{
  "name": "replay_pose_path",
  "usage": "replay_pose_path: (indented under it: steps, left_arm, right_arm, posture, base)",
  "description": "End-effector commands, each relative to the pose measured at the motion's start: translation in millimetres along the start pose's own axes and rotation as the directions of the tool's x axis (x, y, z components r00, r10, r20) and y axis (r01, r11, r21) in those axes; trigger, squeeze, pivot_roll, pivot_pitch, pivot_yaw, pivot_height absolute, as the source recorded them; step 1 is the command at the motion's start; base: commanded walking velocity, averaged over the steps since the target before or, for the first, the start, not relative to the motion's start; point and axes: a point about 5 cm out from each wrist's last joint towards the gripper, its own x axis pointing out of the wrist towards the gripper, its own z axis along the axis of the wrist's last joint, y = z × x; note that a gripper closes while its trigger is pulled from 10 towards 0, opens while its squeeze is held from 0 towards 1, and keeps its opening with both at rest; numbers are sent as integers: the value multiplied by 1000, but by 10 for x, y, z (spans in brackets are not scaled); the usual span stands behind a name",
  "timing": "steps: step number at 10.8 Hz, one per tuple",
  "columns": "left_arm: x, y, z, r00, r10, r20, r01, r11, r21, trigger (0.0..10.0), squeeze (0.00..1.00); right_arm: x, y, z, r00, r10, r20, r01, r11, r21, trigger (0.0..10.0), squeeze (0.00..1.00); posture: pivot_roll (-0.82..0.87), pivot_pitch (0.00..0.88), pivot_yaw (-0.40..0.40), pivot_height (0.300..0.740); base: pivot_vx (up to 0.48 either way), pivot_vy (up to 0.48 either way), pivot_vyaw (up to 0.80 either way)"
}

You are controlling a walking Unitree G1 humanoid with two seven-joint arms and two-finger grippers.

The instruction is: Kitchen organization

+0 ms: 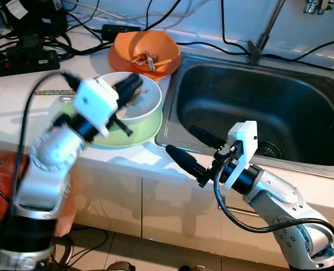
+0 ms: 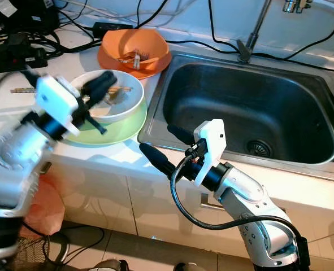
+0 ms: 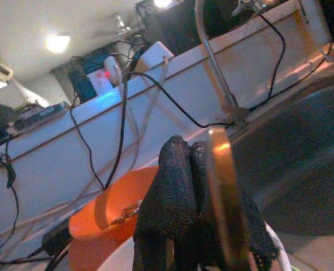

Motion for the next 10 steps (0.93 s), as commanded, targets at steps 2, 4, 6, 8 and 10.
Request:
replay_pose_path:
  steps: [2,4,6,8,10]
  left_arm:
    - [30,84,172,998,-48,29,48,999,4,0,0]
    - [35,139,195,998,-62,20,62,998,-21,0,0]
    - [46,253,198,998,-68,0,67,992,-104,0,0]
    - [36,275,161,997,-72,-15,69,984,-166,0,0]
    - [22,258,124,998,-64,-21,57,969,-238,0,0]
  right_arm:
    - [1,-21,3,1000,-8,9,8,1000,-9,10000,0]
    - [18,-17,-1,1000,-8,11,8,1000,-7,10000,0]
    - [24,-20,-6,1000,-13,16,13,1000,-4,10000,0]
    - [23,-24,-7,1000,-17,18,17,1000,-5,10000,0]
    - [19,-26,-8,1000,-18,18,18,1000,-7,10000,0]
  posture:
    - [92,106,-75,740]
    - [96,108,-71,740]
    - [95,110,-64,740]
    - [95,111,-63,740]
    - [93,111,-61,740]
  base:
    - [0,0,0]
    - [0,0,0]
    - [0,0,0]
    - [0,0,0]
    - [0,0,0]
